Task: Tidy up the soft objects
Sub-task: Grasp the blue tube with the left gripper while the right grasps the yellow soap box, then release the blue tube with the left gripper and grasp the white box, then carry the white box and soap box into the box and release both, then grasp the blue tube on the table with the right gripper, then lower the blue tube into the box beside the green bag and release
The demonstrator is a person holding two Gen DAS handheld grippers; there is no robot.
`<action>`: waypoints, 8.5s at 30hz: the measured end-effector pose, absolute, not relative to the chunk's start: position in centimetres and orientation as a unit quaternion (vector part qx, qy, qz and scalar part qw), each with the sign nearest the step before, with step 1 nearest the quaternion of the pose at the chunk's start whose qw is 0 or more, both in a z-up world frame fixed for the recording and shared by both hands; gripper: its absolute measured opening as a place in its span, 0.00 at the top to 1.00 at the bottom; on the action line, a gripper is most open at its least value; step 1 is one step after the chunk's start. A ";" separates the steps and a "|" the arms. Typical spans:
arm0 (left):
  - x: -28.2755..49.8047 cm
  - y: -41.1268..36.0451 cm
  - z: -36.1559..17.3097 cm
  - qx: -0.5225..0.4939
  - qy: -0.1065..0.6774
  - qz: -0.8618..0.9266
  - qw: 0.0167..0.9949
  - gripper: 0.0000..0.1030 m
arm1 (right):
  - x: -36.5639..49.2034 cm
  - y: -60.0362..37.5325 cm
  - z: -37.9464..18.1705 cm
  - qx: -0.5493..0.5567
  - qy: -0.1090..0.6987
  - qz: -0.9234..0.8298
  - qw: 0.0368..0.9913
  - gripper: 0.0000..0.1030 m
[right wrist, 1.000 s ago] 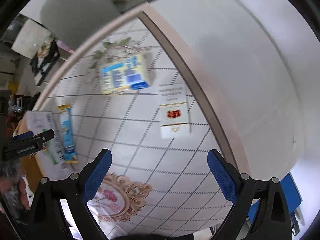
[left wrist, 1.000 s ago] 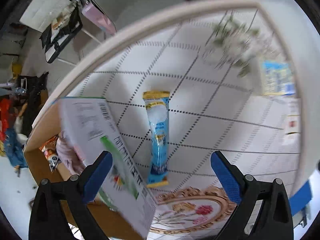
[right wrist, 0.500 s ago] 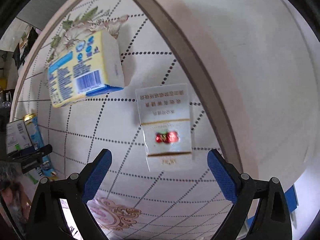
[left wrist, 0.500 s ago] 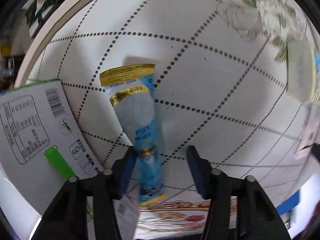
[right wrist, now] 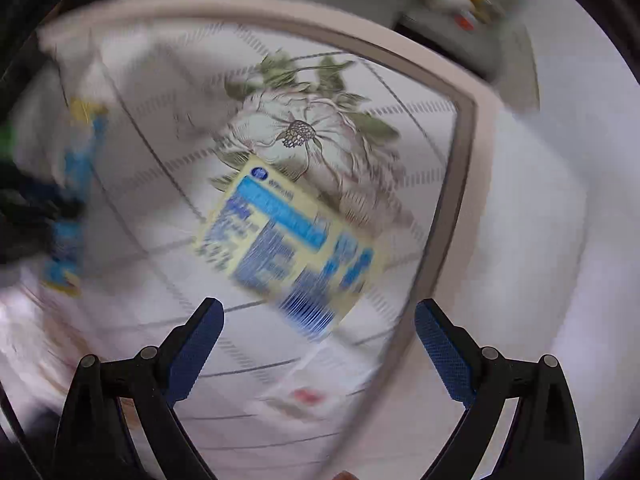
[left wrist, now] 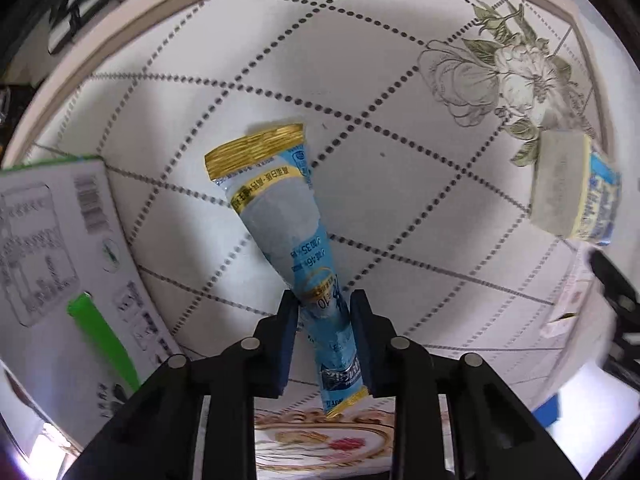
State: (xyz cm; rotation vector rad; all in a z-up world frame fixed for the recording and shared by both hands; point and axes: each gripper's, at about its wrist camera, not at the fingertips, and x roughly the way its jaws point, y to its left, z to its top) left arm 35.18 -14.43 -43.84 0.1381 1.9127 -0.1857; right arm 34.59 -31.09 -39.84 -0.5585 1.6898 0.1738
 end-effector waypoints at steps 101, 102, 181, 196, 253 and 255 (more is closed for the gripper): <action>21.3 -14.6 -21.4 0.022 0.663 -0.157 0.732 0.48 | 15.6 -31.0 -21.8 0.118 0.645 -0.039 0.754 0.36; 21.3 -12.5 -20.1 0.010 0.657 -0.153 0.738 0.48 | 15.8 -29.7 -20.7 0.115 0.639 -0.028 0.760 0.36; 17.9 18.5 -19.1 -0.054 0.641 0.025 0.765 0.02 | 18.5 -1.1 -19.6 0.056 0.667 0.060 0.741 0.05; 21.2 13.6 -26.3 -0.034 0.671 0.005 0.740 0.02 | 25.5 -19.5 -29.4 0.151 0.698 -0.108 0.692 0.05; 23.9 14.9 -27.7 -0.043 0.671 0.011 0.740 0.03 | 25.4 -3.0 -28.1 0.071 0.688 0.034 0.721 0.87; 24.1 15.0 -27.9 -0.043 0.673 0.012 0.739 0.03 | 25.7 -3.1 -28.9 0.065 0.689 0.031 0.721 0.87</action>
